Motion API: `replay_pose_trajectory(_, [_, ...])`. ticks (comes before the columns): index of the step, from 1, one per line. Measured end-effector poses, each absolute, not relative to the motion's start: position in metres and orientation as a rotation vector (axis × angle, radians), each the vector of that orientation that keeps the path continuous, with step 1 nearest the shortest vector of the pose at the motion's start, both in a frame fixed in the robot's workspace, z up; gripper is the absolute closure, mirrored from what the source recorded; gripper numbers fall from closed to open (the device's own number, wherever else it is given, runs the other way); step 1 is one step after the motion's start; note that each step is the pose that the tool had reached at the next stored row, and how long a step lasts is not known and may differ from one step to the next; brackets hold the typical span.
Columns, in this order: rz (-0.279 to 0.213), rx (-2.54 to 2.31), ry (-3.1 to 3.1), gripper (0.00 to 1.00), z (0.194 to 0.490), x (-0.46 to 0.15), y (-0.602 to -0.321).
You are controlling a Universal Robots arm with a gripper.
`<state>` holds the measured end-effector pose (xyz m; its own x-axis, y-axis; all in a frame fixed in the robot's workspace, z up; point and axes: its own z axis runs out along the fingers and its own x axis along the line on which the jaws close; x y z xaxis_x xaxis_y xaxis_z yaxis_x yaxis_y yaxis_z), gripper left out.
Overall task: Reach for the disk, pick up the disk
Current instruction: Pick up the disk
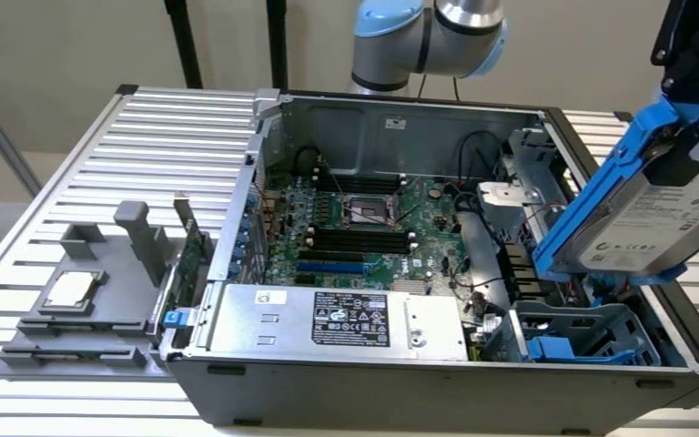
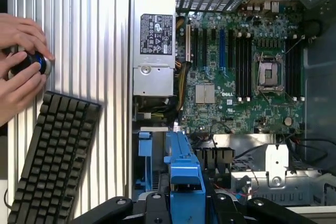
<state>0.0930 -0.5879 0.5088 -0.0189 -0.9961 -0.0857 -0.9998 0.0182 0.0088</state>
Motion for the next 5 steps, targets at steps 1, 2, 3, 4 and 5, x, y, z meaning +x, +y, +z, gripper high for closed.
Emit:
replay_pose_trajectory(1, [0.103,-2.162,2.200,0.67,0.5088,0.0939,-0.5879])
replay_pose_trajectory(2, [0.102,-2.164,2.199,0.67,0.5088,0.0940,-0.5878])
replay_pose_trajectory(3, [0.102,-2.164,2.199,0.67,0.5088,0.0940,-0.5879])
replay_pose_trajectory(4, [0.102,-2.164,2.199,0.67,0.5088,0.0940,-0.5879])
replay_pose_trajectory(5, [0.102,-2.164,2.199,0.67,0.5088,0.0940,-0.5880])
